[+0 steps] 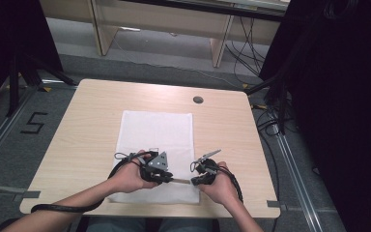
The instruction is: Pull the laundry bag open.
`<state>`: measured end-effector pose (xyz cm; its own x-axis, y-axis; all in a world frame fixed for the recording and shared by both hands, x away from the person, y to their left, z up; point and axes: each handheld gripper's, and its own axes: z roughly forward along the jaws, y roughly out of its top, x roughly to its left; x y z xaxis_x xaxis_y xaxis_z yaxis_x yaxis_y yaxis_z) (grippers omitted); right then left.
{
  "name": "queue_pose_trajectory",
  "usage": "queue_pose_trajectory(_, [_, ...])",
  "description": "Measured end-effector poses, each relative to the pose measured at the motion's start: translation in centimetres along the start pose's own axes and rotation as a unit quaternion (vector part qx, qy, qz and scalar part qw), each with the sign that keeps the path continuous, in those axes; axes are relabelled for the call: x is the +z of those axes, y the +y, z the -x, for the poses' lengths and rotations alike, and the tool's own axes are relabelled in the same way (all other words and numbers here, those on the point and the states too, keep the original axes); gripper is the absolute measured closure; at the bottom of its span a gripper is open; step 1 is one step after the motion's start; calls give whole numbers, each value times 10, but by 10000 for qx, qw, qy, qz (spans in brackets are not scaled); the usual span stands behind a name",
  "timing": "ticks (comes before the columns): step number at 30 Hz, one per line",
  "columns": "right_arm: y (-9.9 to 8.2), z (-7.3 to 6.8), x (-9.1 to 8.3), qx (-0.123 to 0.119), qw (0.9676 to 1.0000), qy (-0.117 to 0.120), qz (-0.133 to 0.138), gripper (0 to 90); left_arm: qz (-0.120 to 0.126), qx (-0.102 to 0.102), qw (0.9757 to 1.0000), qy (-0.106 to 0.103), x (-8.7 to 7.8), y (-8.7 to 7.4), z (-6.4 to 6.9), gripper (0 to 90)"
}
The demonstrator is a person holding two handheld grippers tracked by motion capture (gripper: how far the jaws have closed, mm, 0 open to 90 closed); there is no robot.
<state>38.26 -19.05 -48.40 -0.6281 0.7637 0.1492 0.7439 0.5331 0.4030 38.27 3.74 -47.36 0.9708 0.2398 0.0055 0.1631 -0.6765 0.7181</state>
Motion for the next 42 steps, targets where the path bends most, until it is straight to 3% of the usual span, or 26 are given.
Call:
queue_pose_trajectory(10, [0,0,0,-6,10000,-5,2,900,52,-79,10000,-16,1,-1,1,820])
queue_pose_trajectory(23, [0,0,0,-7,10000,-10,-1,900,-12,57,10000,3,-4,-2,-1,820])
queue_pose_trajectory(28, [0,0,0,-6,10000,-1,-2,900,25,-80,10000,-12,-6,-5,-2,820])
queue_pose_trajectory(41, [0,0,0,6,10000,4,1,900,32,29,10000,43,-10,-6,-1,821])
queue_pose_trajectory(42, [0,0,0,2,10000,2,-4,900,45,-44,10000,25,-10,-7,-1,820])
